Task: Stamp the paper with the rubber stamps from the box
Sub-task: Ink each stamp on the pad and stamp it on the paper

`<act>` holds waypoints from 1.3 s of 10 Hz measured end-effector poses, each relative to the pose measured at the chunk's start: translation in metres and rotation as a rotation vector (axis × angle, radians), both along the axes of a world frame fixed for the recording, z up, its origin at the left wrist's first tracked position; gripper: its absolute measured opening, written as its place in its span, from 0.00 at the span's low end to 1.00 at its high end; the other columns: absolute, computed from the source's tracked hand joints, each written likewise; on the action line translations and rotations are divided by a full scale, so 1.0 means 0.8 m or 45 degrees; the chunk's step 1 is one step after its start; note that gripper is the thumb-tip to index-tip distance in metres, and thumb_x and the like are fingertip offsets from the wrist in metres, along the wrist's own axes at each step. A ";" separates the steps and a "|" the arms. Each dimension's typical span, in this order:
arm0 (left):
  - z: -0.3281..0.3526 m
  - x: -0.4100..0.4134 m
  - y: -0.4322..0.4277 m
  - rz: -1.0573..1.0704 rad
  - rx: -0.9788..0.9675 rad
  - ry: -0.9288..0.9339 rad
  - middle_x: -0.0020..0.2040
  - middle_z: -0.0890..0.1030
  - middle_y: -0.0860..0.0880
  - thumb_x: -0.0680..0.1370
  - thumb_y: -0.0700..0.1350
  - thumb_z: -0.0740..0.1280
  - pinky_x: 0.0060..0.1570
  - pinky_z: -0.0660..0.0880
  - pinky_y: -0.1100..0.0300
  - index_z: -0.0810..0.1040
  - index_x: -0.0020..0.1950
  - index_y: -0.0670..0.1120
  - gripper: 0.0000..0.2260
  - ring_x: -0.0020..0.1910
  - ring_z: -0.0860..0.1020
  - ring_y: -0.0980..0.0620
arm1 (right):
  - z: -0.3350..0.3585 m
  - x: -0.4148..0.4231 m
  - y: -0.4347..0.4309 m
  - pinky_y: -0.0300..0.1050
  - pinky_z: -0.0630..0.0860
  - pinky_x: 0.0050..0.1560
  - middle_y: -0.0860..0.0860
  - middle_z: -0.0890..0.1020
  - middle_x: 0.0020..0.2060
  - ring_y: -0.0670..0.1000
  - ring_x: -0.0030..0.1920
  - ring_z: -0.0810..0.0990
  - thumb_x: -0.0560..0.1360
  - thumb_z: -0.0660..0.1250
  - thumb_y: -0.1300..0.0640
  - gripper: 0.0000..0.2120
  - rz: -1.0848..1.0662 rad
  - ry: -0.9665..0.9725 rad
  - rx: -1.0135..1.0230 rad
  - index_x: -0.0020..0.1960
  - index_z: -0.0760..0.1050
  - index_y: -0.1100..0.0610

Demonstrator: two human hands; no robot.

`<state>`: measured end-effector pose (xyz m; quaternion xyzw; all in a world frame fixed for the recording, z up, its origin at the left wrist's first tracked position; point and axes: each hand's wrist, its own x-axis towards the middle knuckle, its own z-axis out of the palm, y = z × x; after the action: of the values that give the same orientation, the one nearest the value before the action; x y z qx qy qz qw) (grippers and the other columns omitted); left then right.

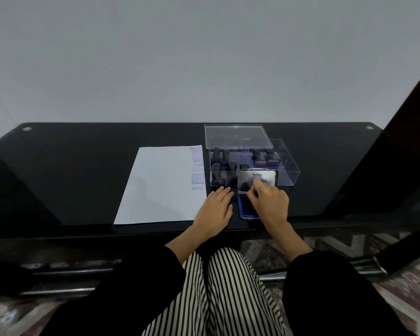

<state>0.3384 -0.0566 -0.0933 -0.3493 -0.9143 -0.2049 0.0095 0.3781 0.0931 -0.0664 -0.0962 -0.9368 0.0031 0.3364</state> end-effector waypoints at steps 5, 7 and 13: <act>0.001 0.000 0.000 0.001 -0.017 0.013 0.76 0.59 0.49 0.82 0.46 0.51 0.76 0.48 0.58 0.58 0.75 0.44 0.21 0.77 0.53 0.52 | -0.001 0.017 -0.013 0.31 0.46 0.19 0.50 0.70 0.18 0.46 0.19 0.59 0.62 0.77 0.64 0.16 -0.044 -0.034 -0.139 0.29 0.69 0.58; 0.002 0.001 0.000 0.001 -0.008 0.014 0.76 0.59 0.48 0.82 0.46 0.51 0.76 0.48 0.58 0.59 0.75 0.44 0.21 0.77 0.53 0.51 | 0.014 -0.019 0.003 0.43 0.66 0.30 0.56 0.77 0.32 0.57 0.35 0.79 0.77 0.61 0.57 0.08 -0.053 -0.394 -0.318 0.40 0.68 0.57; -0.001 0.000 0.000 -0.005 0.023 0.017 0.76 0.59 0.48 0.82 0.46 0.51 0.76 0.48 0.58 0.59 0.75 0.44 0.21 0.76 0.54 0.51 | -0.019 0.040 -0.020 0.38 0.64 0.18 0.50 0.73 0.23 0.49 0.23 0.71 0.64 0.76 0.64 0.14 -0.014 0.095 -0.064 0.31 0.71 0.59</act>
<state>0.3387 -0.0569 -0.0943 -0.3523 -0.9117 -0.2107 0.0182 0.4097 0.0768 -0.0814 -0.1096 -0.9226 0.0285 0.3687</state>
